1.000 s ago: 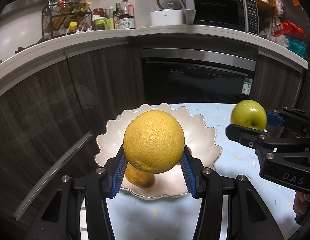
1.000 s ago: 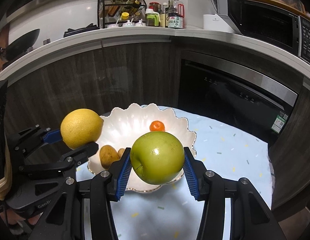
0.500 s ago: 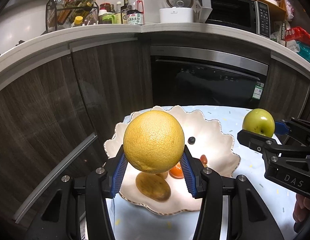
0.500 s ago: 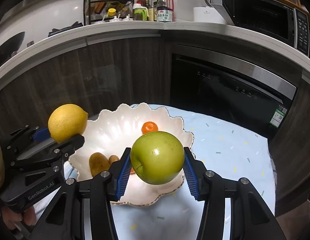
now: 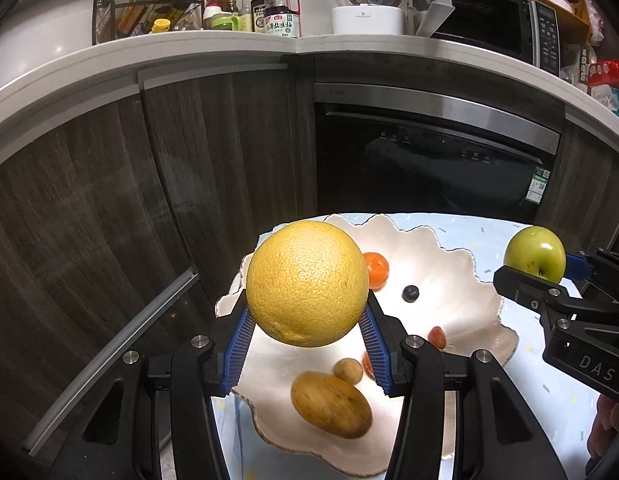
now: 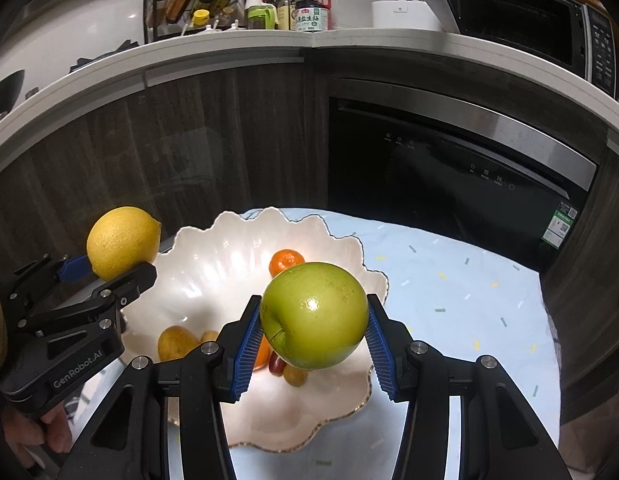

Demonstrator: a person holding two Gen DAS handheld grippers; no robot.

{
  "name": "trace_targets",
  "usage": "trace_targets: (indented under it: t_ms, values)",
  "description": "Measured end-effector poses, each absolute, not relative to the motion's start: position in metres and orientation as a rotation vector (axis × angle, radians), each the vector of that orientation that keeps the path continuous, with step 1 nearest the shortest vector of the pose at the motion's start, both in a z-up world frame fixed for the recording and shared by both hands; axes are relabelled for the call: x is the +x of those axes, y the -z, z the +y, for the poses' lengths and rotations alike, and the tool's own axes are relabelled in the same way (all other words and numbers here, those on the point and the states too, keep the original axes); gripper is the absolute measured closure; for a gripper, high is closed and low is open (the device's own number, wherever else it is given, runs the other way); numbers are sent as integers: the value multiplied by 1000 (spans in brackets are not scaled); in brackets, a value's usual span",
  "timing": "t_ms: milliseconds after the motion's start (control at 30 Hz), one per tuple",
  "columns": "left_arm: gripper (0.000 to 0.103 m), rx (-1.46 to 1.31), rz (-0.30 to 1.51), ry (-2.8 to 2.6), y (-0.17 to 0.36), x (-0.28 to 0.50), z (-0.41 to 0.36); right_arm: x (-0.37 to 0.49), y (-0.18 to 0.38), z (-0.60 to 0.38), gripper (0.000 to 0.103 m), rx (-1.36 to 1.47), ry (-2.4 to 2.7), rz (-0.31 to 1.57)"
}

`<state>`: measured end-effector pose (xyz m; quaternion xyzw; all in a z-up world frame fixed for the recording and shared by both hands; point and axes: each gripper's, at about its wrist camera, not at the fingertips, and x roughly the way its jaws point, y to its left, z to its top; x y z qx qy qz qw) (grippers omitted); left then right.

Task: Organize fruits
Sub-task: 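Lift the grapefruit in the left tool over the bowl while the right carries the apple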

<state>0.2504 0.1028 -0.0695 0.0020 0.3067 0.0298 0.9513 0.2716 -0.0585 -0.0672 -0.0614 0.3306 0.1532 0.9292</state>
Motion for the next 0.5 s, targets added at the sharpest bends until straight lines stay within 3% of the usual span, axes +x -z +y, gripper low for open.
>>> trace_targets:
  t_ms: [500]
  values:
    - [52,17,669,-45,87,278,101,300,87,-61,53,-106,-277,726]
